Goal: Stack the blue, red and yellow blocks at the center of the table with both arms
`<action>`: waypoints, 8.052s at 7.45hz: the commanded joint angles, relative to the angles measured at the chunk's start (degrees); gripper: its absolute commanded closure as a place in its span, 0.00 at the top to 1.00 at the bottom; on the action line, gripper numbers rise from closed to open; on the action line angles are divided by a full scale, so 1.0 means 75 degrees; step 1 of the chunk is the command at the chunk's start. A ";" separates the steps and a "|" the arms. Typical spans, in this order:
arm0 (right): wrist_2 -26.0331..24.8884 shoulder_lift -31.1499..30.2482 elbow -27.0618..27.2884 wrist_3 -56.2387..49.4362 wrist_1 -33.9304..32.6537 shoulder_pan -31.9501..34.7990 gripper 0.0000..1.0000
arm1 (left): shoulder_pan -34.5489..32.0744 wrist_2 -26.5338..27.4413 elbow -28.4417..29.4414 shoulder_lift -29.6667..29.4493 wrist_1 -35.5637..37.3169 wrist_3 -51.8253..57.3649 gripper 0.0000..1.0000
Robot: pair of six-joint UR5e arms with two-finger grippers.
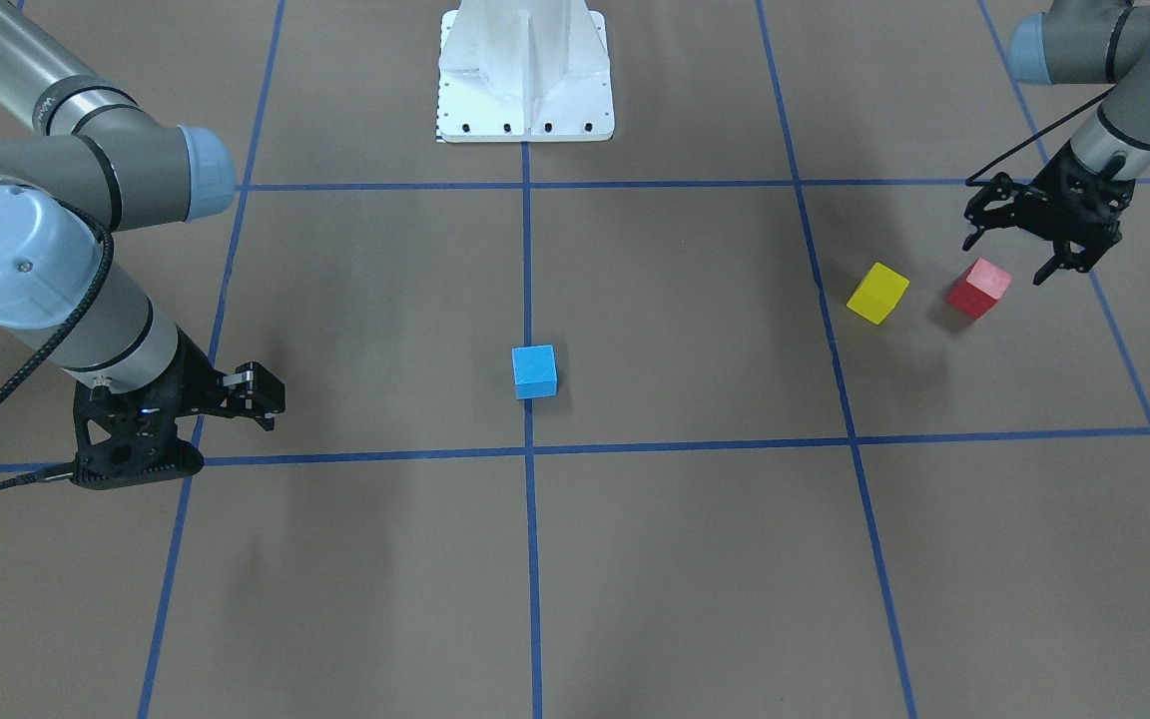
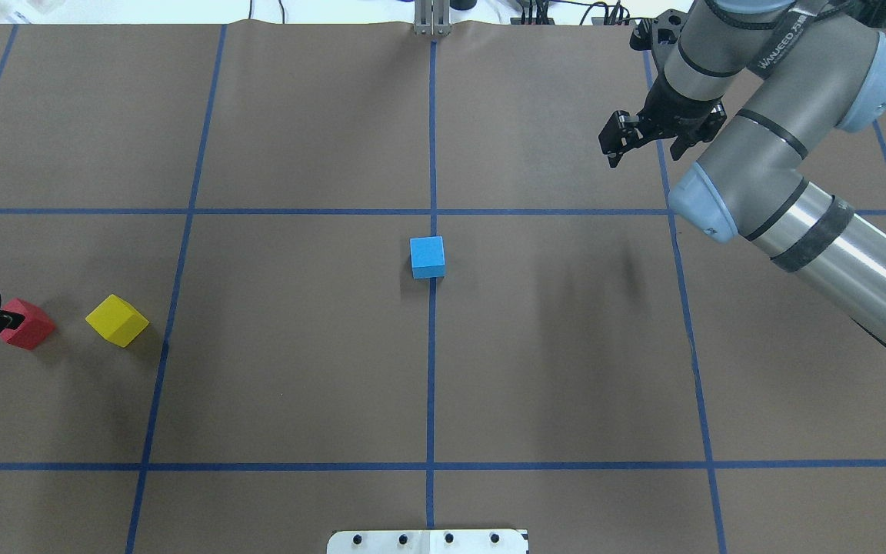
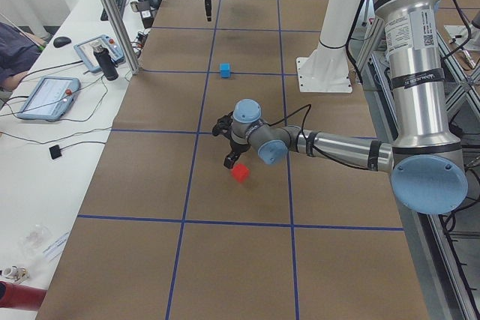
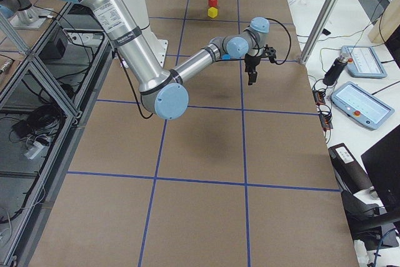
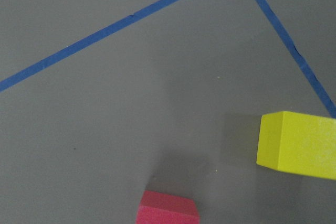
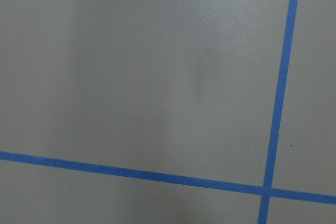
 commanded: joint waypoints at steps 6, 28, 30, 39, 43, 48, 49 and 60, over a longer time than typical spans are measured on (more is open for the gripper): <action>-0.0002 -0.0080 -0.0018 0.0009 0.0003 0.0001 0.99 | 0.0142 -0.0080 0.0574 -0.0194 -0.0010 0.0110 0.99; 0.0162 -0.0244 -0.0030 -0.0061 0.0015 0.0153 0.99 | 0.1744 -0.0010 0.1216 -0.7152 0.5994 -0.6138 0.00; 0.0174 -0.0244 0.0005 -0.0061 0.0015 0.0165 0.99 | 0.2168 0.0037 0.2255 -0.8192 0.5604 -0.6966 0.00; 0.0666 -0.1368 0.0041 -0.1889 0.0177 0.1453 0.99 | 0.2428 0.0423 0.4077 -0.9229 0.4960 -0.7250 0.00; 0.0818 -0.1463 0.0041 -0.1889 0.0273 0.1547 0.99 | 0.2510 0.0447 0.4230 -0.9229 0.4842 -0.7261 0.00; 0.0912 -0.1463 0.0041 -0.1901 0.0273 0.1618 0.99 | 0.2510 0.0447 0.4218 -0.9218 0.4830 -0.7226 0.87; 0.0912 -0.1451 0.0041 -0.1901 0.0273 0.1618 0.99 | 0.2510 0.0447 0.4207 -0.9218 0.4842 -0.7215 1.00; 0.1346 -0.3042 0.0814 -0.3465 0.0249 0.2893 0.99 | 0.0709 0.0190 -0.1272 -0.4751 0.6237 -0.3287 1.00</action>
